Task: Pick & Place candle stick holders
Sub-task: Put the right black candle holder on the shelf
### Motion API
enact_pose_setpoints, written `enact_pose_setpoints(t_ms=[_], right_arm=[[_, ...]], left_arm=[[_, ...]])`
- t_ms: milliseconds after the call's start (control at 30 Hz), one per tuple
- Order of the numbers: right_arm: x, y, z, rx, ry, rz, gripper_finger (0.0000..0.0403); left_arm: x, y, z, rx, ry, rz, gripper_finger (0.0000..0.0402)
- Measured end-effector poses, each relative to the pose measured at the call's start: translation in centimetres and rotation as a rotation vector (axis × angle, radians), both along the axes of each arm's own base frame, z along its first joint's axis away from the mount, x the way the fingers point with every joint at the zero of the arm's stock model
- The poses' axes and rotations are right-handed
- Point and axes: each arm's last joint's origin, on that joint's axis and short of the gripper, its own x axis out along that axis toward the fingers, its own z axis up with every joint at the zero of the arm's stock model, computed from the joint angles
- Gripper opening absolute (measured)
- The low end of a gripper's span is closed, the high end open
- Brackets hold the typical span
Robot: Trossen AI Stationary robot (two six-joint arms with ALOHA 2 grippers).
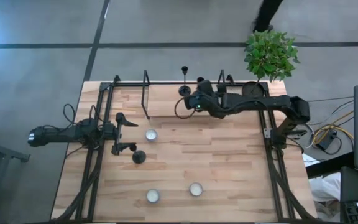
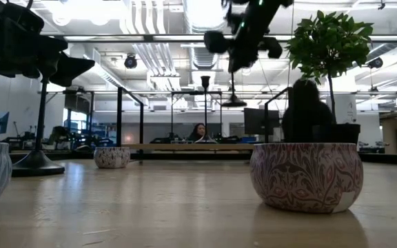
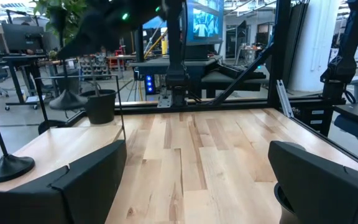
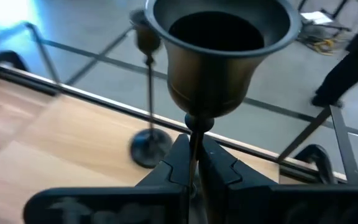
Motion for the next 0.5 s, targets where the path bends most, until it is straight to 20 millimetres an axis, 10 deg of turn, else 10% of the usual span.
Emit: enact_pose_setpoints(t_ms=[500], right_arm=[[-1.3, -4.2, -1.5, 0.027, 0.022, -0.002, 0.0008]], left_arm=[[0.0, 0.0, 0.0, 0.0, 0.0, -0.002, 0.0399]])
